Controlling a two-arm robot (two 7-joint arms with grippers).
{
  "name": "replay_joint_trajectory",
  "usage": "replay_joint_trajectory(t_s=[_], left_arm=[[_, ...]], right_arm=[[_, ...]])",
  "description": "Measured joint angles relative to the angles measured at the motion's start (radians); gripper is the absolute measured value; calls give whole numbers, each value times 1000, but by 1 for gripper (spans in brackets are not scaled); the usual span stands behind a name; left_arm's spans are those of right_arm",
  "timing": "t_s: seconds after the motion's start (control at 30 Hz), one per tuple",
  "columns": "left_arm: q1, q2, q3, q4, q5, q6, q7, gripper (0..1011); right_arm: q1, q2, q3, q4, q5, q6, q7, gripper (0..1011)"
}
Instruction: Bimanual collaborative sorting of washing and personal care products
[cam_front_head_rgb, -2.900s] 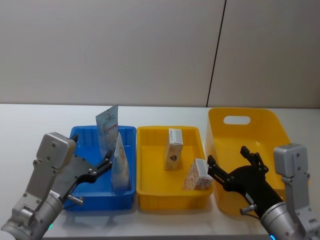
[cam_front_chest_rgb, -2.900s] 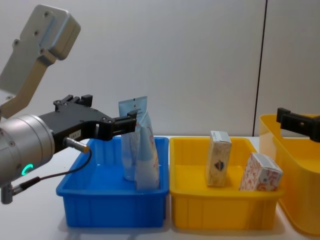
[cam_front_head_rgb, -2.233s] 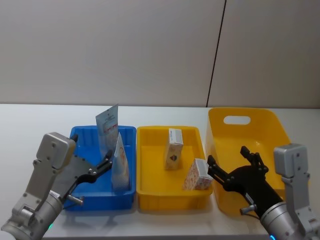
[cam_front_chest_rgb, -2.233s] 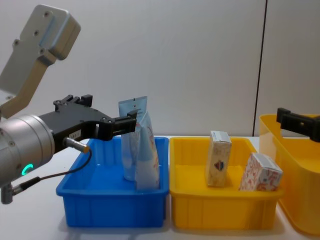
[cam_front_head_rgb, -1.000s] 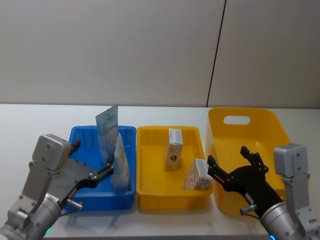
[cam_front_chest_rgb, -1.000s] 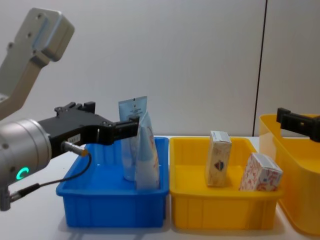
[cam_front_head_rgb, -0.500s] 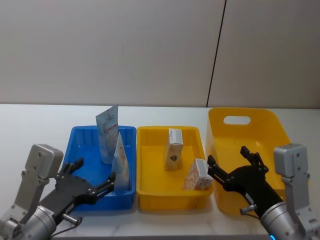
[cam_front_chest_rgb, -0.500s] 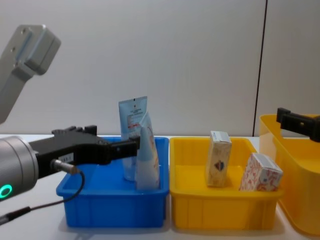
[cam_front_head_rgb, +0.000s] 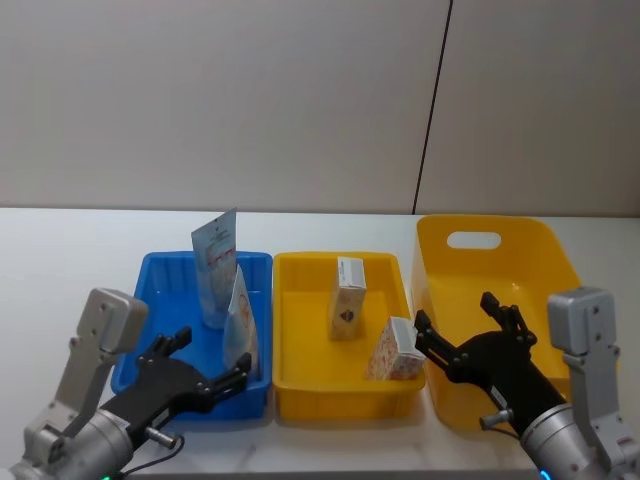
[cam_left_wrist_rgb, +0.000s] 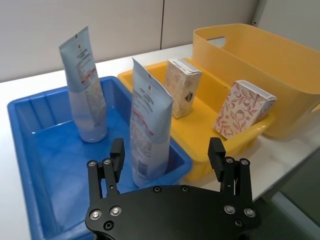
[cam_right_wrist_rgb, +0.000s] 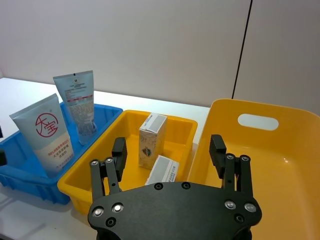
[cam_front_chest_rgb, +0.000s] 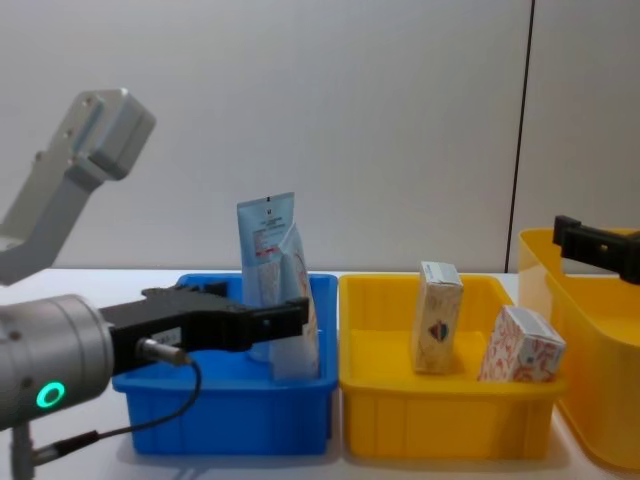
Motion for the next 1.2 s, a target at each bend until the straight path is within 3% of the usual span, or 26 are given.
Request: replay_joint_trajectory(t_s=[0.6, 0.77, 1.2], left_arm=[[-106, -92, 7, 170, -26, -14, -58, 1001], [-156, -129, 9, 258, -29, -32, -84, 1001], [-228, -172, 19, 391, -19, -39, -111, 1001]], right_arm=[[0, 0, 0, 0, 0, 0, 0, 1003], [0, 0, 0, 0, 0, 0, 0, 1003], [0, 0, 0, 0, 0, 0, 0, 1003]])
